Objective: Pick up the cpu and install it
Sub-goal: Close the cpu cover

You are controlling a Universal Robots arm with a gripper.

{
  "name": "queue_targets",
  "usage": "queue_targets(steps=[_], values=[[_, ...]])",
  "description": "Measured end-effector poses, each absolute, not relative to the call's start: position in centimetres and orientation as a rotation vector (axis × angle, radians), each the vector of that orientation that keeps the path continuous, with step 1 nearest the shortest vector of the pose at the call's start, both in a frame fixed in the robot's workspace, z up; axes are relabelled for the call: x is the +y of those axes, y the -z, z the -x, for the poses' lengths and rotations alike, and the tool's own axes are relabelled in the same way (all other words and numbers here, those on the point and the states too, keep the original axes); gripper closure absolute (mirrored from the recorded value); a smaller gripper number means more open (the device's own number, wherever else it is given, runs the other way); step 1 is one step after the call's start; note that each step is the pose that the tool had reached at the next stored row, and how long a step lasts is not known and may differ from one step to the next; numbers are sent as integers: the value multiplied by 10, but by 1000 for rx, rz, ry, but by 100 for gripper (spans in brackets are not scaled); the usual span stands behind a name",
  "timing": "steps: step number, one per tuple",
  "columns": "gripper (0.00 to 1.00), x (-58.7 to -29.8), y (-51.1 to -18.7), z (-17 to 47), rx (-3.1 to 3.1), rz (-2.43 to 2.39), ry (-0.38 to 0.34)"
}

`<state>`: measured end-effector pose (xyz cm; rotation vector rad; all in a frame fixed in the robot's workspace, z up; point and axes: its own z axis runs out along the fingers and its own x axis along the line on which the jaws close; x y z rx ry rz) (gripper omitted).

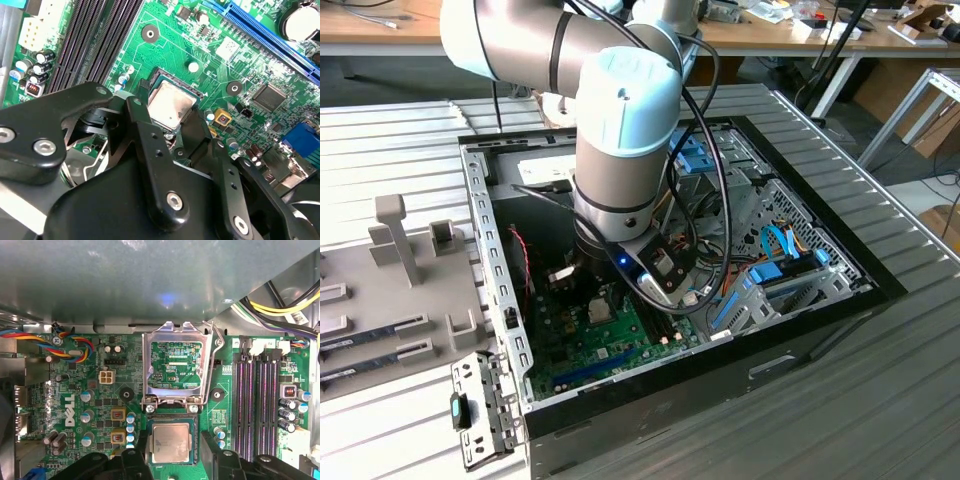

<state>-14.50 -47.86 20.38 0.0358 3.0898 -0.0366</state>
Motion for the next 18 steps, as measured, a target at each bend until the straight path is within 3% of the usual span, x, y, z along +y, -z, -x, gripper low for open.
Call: queue_targets(steps=[18], values=[[47,-479,-207,144,3090,-36,34]])
